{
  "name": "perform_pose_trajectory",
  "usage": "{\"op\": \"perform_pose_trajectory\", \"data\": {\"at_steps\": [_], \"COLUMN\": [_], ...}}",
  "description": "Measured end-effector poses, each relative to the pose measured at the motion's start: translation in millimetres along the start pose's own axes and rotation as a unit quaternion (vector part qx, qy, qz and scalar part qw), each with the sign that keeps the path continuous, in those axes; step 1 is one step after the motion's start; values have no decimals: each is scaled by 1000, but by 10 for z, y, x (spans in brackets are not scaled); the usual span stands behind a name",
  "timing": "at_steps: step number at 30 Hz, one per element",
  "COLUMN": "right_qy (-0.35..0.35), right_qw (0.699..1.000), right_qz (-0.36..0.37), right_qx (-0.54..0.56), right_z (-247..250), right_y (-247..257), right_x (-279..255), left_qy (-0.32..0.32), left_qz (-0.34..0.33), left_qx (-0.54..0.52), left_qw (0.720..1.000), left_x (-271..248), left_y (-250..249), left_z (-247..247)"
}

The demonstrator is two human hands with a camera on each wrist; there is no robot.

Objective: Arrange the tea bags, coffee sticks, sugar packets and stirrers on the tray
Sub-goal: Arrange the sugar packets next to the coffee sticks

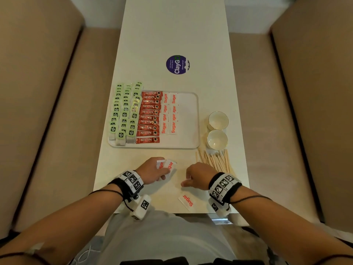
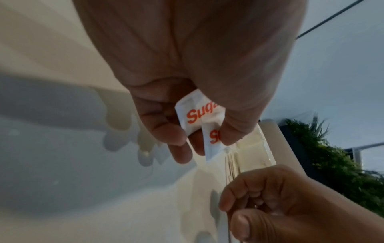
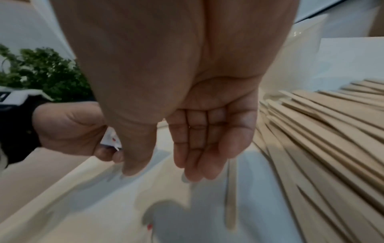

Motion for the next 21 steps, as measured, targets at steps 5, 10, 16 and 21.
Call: {"op": "perform_pose_trajectory", "data": {"at_steps": [5, 10, 16, 21], "right_qy": [8, 23, 10, -25], "right_qw": [998, 996, 996, 997], "right_qz": [-24, -13, 4, 11], "right_qx": [-63, -83, -94, -67], "right_z": [-175, -336, -341, -221], "right_y": [51, 113, 167, 192], "right_x": [-118, -179, -139, -61], "left_qy": [-19, -24, -30, -31], "left_qz": [9, 8, 14, 29], "left_qx": [15, 26, 21, -37], "left_qw": [1000, 999, 999, 998], "left_x": [-10, -34, -40, -68], "left_y": [120, 187, 173, 137], "left_z": [-12, -51, -69, -61]}}
Point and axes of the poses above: each hand's wrist, its own x-axis towards the middle knuckle, its own z-axis out of the back of the hand, y = z × x, the point moved 7 cm from there along x, towards the middle knuckle, and after that the axes turned 4 degrees about -y, right-handed, at the moved point
